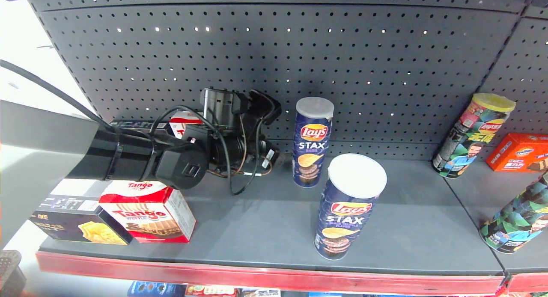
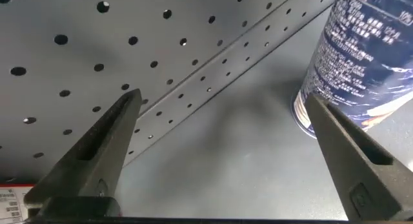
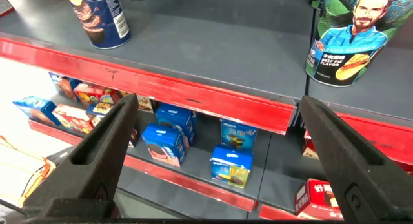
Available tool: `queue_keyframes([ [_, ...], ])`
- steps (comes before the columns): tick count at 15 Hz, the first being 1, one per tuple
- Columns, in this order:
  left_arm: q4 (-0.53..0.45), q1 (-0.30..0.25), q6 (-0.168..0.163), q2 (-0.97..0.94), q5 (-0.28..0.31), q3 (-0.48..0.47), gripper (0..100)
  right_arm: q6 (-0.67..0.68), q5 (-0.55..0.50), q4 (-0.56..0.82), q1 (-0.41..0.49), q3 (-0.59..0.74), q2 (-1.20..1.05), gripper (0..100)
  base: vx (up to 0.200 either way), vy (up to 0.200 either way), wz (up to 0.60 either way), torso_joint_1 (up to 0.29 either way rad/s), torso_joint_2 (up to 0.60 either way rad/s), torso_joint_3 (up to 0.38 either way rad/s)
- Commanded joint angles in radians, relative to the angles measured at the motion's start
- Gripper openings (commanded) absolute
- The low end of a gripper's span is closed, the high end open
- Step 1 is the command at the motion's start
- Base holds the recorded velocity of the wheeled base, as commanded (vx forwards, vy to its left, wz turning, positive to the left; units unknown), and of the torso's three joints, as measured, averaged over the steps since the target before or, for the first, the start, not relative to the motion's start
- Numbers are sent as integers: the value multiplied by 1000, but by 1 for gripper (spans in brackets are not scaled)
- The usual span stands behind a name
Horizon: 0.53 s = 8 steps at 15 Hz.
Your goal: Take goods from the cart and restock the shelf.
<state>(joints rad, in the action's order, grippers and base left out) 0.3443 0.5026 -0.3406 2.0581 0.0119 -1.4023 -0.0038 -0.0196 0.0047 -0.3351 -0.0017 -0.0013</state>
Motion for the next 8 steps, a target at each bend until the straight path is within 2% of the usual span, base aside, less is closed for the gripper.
queue_keyframes([
  [1,4,1,0,2,0,8,100,-1,0,0,-1,0,1,100,0,0,0,0,0,0],
  [4,5,-15,8,-64,-6,26,100,-1,0,0,-1,0,1,100,0,0,0,0,0,0],
  [5,4,-15,15,-99,-27,37,100,-1,0,0,-1,0,1,100,0,0,0,0,0,0],
  [7,4,-12,45,-191,-40,66,100,-1,0,0,-1,0,1,100,0,0,0,0,0,0],
  [8,4,-2,69,-263,-56,105,100,-1,0,0,-1,0,1,100,0,0,0,0,0,0],
])
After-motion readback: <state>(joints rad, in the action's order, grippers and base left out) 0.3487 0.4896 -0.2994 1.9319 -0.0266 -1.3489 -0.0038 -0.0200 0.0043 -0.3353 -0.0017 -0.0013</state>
